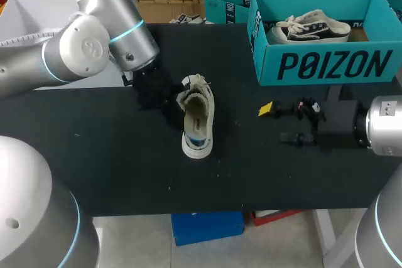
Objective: Take the shoe out of the shoebox, open the shoe tongue, remove and reinsert the insole, then place the shoe into the shoebox
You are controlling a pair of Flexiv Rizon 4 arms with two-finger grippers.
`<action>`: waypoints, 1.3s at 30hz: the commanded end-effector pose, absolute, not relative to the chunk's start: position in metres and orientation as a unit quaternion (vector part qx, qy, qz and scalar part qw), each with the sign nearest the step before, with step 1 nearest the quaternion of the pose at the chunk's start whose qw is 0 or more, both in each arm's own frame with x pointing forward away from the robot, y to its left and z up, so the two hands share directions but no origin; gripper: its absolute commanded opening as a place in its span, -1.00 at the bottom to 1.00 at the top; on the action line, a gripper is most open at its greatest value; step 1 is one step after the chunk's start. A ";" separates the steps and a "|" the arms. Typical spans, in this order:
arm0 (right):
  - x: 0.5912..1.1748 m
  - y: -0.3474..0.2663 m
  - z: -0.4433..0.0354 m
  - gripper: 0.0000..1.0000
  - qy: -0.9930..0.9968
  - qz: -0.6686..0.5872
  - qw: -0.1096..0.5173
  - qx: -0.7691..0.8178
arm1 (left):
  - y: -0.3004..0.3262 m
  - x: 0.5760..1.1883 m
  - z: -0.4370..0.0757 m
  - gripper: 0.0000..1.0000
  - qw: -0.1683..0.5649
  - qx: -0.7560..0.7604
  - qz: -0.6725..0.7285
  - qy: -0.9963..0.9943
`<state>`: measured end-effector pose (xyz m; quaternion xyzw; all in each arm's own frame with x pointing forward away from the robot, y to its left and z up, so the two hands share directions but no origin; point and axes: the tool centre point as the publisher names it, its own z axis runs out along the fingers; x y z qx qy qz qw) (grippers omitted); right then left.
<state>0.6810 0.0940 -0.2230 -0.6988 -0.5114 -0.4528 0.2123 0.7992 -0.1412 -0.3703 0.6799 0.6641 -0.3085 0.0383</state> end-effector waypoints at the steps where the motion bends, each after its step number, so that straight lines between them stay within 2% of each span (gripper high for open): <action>1: 0.681 0.094 -0.223 1.00 -0.511 -0.453 0.213 -0.699 | -0.153 0.803 -0.380 -1.00 0.028 0.683 -0.308 0.662; 8: 0.681 0.094 -0.223 1.00 -0.511 -0.453 0.213 -0.699 | -0.155 0.804 -0.385 -1.00 0.013 0.687 -0.300 0.661; 21: 0.681 0.094 -0.223 1.00 -0.511 -0.453 0.213 -0.699 | -0.147 0.805 -0.351 -1.00 -0.001 0.702 -0.295 0.648; 30: 0.681 0.094 -0.223 1.00 -0.511 -0.453 0.213 -0.699 | -0.164 0.808 -0.371 -1.00 -0.021 0.724 -0.240 0.647; 39: 0.681 0.094 -0.223 1.00 -0.511 -0.453 0.213 -0.699 | -0.173 0.809 -0.387 -1.00 -0.012 0.726 -0.203 0.657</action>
